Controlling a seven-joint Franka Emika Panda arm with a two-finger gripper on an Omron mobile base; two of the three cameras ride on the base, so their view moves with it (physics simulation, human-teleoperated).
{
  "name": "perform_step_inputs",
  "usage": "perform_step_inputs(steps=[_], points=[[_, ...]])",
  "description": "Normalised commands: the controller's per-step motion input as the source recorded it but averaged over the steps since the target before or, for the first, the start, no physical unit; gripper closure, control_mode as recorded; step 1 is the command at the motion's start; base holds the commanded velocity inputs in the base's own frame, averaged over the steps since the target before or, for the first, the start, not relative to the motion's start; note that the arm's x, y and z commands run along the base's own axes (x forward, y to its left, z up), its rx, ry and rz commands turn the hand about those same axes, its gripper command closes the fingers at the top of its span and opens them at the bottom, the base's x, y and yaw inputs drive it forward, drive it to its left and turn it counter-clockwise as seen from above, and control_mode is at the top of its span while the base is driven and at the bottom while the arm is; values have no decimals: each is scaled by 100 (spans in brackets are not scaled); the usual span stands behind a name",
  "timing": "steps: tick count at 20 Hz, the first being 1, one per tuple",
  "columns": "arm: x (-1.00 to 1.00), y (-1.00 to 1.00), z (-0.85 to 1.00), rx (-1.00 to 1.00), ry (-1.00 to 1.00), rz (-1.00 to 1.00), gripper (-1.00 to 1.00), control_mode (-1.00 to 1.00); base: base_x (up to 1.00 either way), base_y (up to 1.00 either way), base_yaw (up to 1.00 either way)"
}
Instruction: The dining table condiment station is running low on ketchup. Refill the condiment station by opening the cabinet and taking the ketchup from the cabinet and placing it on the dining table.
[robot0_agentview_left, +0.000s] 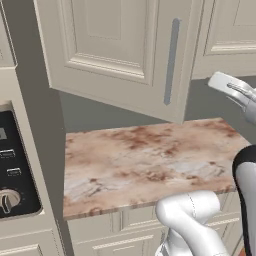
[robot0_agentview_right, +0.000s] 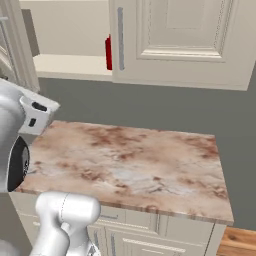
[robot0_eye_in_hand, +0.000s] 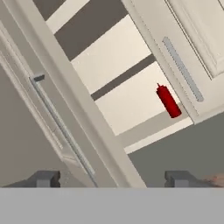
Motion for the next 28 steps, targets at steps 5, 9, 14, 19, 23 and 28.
perform_step_inputs(steps=[5, 9, 14, 19, 23, 28], points=[[19, -90, -8, 53, 35, 18, -100, -100, 0, 0, 0], [100, -26, -53, 40, 47, 18, -100, -100, 0, 0, 0], [100, 8, -66, 26, 31, 19, -100, -100, 0, 0, 0], [75, 69, -41, 11, 5, 13, -100, -100, 0, 0, 0], [47, 100, -2, 5, 2, 6, -100, -100, 0, 0, 0], [-7, 100, 0, 1, 7, 9, -100, -100, 0, 0, 0]])
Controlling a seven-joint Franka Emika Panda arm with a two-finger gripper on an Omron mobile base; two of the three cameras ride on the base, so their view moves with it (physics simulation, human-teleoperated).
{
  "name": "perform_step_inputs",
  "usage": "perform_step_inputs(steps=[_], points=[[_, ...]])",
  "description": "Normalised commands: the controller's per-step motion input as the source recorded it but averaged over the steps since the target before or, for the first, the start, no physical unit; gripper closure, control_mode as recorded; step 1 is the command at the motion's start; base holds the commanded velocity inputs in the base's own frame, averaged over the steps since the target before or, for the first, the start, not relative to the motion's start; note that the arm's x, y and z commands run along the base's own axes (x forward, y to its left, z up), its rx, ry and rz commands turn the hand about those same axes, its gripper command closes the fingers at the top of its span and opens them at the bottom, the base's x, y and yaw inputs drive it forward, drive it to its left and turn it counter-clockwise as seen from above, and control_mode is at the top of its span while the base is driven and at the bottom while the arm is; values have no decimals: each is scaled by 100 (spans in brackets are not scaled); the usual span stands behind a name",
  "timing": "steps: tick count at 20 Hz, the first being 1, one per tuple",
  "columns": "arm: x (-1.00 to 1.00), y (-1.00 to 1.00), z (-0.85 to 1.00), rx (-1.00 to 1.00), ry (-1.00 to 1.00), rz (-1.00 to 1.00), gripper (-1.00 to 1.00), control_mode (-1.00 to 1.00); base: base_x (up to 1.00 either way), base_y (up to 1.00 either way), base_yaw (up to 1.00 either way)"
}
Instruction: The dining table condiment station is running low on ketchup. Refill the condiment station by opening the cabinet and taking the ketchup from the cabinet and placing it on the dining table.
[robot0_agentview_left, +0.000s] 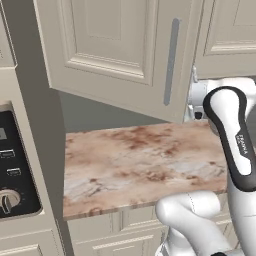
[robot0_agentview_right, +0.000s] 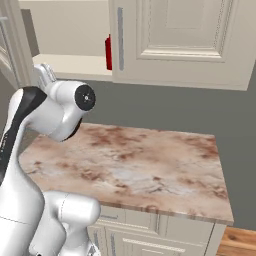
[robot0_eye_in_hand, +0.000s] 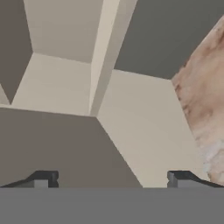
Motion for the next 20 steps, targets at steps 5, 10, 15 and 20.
perform_step_inputs(steps=[5, 10, 15, 20], points=[[-96, 100, 4, -1, -3, 12, -100, -100, 0, 0, 0], [-78, 100, 16, -8, -12, 5, -100, -100, 0, 0, 0], [-7, 100, 11, -3, -4, 2, -100, -100, 0, 0, 0], [18, 100, 11, -5, -6, 0, -100, -100, 0, 0, 0]])
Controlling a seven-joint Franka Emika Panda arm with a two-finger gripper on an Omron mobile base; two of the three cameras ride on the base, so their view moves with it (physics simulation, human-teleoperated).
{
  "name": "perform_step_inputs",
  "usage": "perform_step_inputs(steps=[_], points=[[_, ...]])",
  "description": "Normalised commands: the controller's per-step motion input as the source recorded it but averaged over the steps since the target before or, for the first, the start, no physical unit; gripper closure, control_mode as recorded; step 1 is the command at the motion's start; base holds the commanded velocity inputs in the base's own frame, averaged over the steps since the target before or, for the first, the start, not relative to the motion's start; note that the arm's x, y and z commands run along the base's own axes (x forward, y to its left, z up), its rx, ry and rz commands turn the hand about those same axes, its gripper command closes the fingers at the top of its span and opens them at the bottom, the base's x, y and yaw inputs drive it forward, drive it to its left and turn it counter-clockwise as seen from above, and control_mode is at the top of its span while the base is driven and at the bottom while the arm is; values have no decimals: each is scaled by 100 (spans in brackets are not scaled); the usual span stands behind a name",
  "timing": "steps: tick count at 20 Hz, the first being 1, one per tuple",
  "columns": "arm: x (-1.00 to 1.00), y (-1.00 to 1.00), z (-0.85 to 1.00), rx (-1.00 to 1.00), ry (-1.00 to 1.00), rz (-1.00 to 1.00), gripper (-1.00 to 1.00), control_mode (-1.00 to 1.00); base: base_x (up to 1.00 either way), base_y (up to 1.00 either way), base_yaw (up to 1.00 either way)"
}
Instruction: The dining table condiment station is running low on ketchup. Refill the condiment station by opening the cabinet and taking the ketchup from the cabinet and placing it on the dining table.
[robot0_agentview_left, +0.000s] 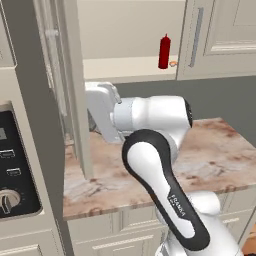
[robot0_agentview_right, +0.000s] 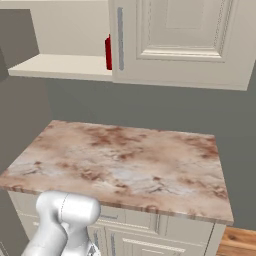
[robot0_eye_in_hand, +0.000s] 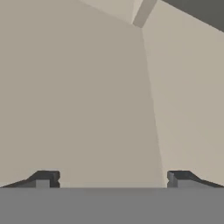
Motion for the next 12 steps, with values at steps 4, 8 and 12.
perform_step_inputs(steps=[4, 8, 12], points=[[40, 100, 0, -8, 0, 0, -100, -100, 0, 0, 0], [13, 41, 0, -2, 0, 0, -100, -100, 0, 0, 0], [-36, -51, 11, -12, -12, 0, -100, -100, 0, 0, 0]])
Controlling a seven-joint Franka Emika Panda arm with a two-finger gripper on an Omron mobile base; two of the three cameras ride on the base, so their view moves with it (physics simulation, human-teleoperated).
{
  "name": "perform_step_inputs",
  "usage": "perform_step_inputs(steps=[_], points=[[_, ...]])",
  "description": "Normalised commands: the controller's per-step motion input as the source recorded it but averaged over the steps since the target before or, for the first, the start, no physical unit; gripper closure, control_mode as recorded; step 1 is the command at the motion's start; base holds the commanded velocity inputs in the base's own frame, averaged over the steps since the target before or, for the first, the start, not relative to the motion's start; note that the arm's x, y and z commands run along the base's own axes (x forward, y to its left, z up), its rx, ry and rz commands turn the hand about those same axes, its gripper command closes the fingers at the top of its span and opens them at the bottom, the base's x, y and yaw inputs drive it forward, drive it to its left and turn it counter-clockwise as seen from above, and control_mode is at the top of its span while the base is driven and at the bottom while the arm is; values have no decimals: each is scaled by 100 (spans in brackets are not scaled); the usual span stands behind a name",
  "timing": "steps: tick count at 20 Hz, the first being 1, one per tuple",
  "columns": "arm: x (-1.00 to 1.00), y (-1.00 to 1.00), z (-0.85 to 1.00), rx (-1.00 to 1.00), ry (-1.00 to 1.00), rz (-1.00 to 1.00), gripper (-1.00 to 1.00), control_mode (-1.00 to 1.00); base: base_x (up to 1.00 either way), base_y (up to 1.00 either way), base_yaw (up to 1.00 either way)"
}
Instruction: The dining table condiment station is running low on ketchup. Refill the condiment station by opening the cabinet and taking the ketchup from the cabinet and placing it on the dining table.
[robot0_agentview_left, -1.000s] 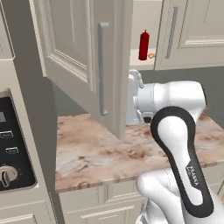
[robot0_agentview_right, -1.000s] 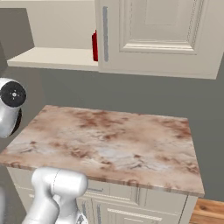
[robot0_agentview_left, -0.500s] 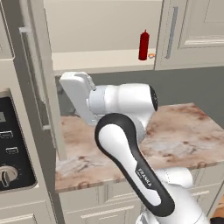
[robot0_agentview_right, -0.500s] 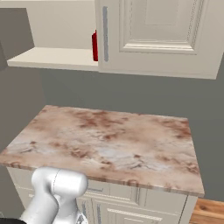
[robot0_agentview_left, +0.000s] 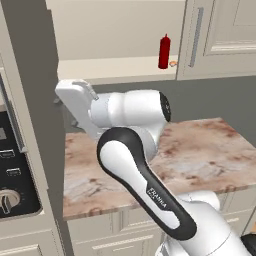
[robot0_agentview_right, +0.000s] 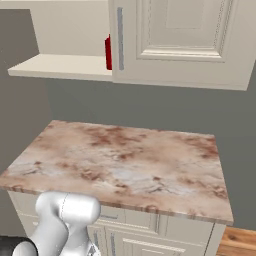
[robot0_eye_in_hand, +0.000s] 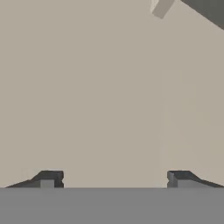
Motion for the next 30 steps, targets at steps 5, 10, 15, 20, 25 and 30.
perform_step_inputs(steps=[5, 10, 15, 20, 25, 30], points=[[-65, -100, 30, -27, -13, -8, -100, -100, 0, 0, 0], [-41, -100, -26, -33, -9, -8, -100, -100, 0, 0, 0], [-22, -100, -2, -44, -18, -21, -100, -100, 0, 0, 0], [2, -99, 17, -38, -25, -8, -100, -100, 0, 0, 0], [15, -98, 8, -13, -8, -4, -100, -100, 0, 0, 0], [18, -99, 8, -2, -1, -2, -100, -100, 0, 0, 0]])
